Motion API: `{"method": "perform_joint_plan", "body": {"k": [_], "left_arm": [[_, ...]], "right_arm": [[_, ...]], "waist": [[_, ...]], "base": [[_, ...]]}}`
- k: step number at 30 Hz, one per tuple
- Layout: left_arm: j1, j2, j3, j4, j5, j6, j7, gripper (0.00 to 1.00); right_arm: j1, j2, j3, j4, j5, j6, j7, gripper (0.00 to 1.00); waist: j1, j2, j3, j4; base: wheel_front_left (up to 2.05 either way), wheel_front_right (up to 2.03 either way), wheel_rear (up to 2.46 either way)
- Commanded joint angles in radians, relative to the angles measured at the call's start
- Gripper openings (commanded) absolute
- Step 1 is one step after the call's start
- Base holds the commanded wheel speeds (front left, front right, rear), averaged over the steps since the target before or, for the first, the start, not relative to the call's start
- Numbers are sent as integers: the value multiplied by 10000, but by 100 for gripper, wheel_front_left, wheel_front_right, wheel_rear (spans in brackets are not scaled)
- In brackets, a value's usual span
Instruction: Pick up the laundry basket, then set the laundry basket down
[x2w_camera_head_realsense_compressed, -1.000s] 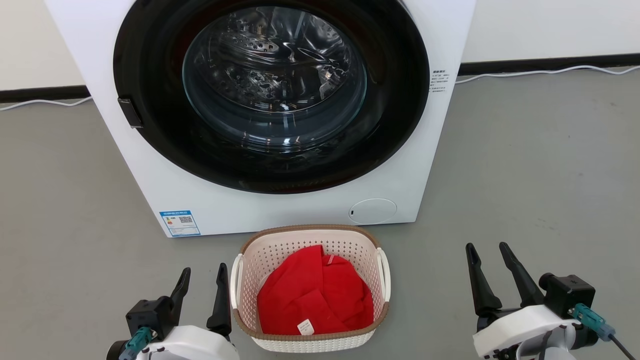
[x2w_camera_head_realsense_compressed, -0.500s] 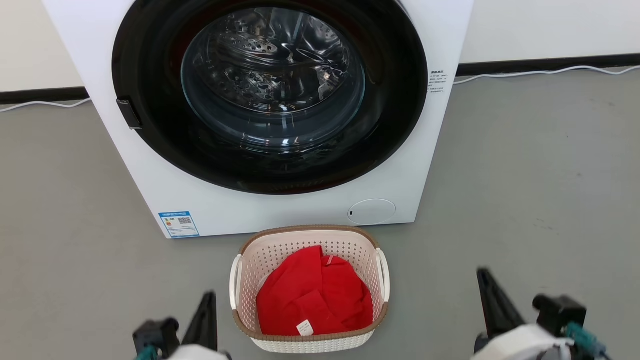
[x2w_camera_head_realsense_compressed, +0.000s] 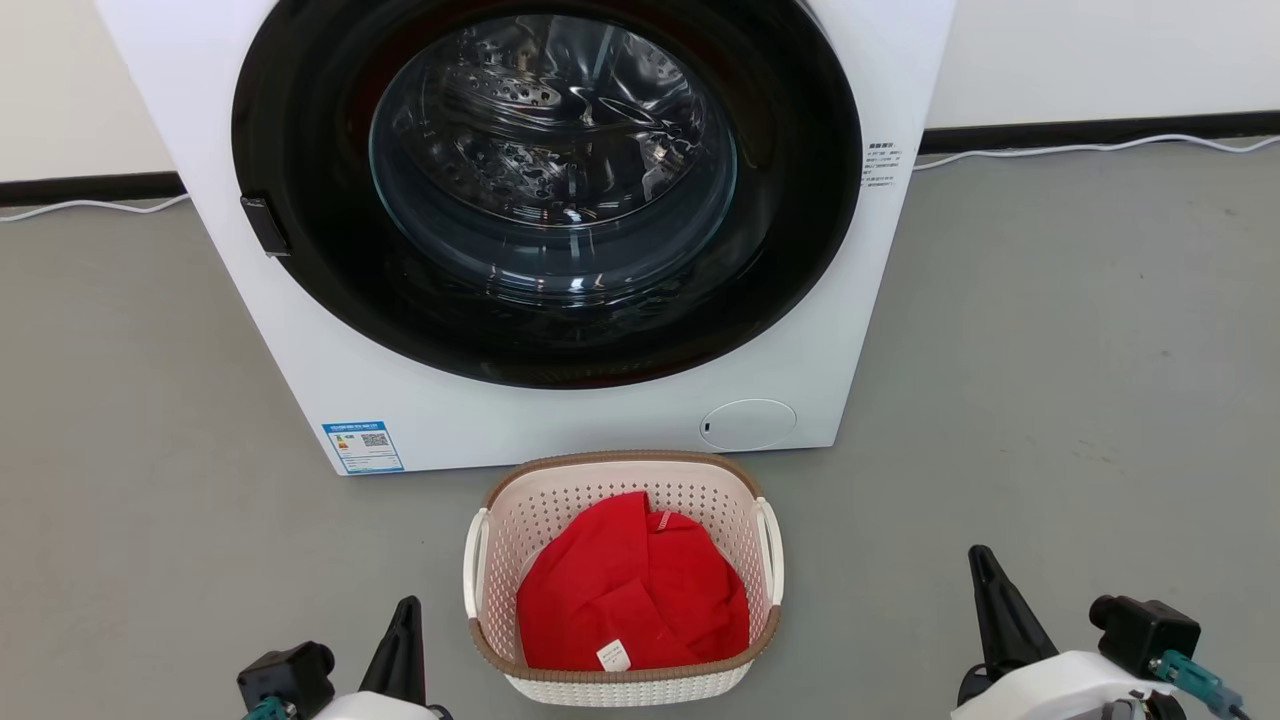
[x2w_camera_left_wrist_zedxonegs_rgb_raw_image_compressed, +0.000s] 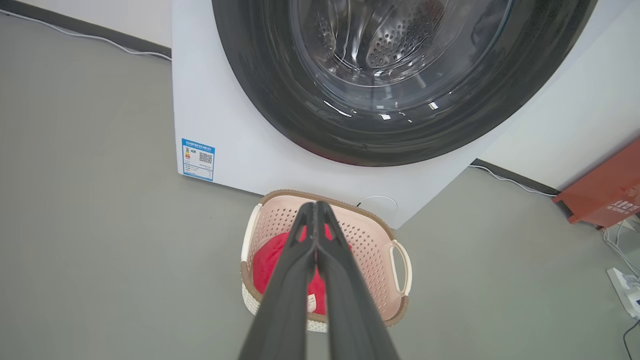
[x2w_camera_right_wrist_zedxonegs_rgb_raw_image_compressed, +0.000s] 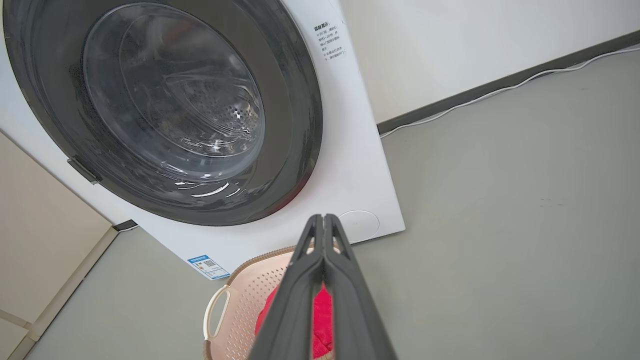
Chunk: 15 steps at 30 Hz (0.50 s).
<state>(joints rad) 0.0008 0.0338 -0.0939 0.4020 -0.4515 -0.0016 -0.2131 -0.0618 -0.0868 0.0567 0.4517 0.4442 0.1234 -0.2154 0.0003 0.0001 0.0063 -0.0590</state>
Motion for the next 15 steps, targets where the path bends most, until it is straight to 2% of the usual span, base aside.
{"method": "perform_joint_plan", "body": {"k": [1, 15], "left_arm": [[-343, 42, 124, -311, -244, -117, 37, 0], [-436, 58, 370, -473, -1691, -266, 446, 0]], "right_arm": [[-315, -38, -82, -321, 236, 9, 111, 0], [-334, 14, -287, -545, 1694, 17, 514, 0]], "waist": [[-2, -1, 0, 5], [-3, -1, -4, 80]], "base": [[0, 0, 0], [0, 0, 0]]}}
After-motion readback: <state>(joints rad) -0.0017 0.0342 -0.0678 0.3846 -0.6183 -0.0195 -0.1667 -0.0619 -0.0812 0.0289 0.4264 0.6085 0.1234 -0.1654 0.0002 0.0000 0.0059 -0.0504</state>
